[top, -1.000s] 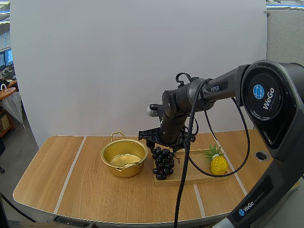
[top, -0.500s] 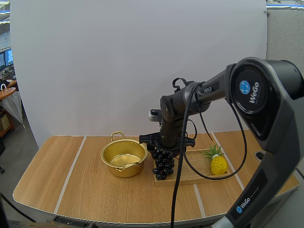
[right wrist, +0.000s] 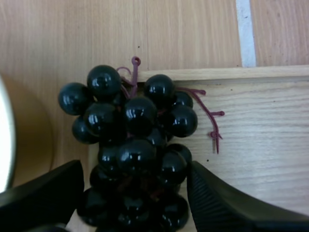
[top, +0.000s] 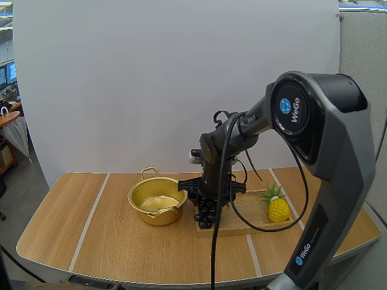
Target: Open the pot, put the grape inside, and close it
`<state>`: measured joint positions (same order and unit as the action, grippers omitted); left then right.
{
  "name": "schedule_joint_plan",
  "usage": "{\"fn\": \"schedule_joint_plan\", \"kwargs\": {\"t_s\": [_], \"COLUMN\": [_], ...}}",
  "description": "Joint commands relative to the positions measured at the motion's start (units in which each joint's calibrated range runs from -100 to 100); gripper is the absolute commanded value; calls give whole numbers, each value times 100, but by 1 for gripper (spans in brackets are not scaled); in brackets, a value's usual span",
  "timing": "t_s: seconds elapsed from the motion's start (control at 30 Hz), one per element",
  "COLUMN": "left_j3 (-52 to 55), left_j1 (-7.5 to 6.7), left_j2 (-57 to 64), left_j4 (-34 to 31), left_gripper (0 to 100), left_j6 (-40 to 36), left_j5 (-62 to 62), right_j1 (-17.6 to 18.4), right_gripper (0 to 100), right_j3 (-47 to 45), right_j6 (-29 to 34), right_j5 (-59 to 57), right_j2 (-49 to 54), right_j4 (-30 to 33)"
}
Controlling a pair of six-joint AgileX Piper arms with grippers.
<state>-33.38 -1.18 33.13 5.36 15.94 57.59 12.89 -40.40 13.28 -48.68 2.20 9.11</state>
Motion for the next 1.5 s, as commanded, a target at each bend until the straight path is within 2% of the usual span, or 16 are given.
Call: {"fn": "schedule_joint_plan", "kwargs": {"t_s": [0.0,0.37,0.4,0.6,0.63,0.67,1.1,1.47], "left_j3": [-34,-34,-34,-34,-34,-34,-34,-34], "left_j1": [-10,-10,-10,-10,-10,-10,-10,-10], "left_j2": [30,30,30,30,30,30,30,30], "left_j4": [-18,-18,-18,-18,-18,-18,-18,-18], "left_gripper": [0,0,0,0,0,0,0,0], "left_j6": [-58,-58,-58,-58,-58,-58,-58,-58], "left_j5": [-257,-257,-257,-257,-257,-257,-257,-257], "right_j1": [-21,-21,-21,-21,-21,-21,-21,-21], "right_gripper": [100,100,97,14,3,0,0,0], "right_j3": [-1,-2,-2,-2,-2,-2,-2,-2], "right_j6": [5,13,13,13,13,13,-110,-131], "right_j5": [155,110,49,-41,-64,-71,-272,-63], "right_j2": [-160,-261,-261,-261,-261,-261,-147,1128], "right_j4": [102,102,102,102,102,102,115,115]}}
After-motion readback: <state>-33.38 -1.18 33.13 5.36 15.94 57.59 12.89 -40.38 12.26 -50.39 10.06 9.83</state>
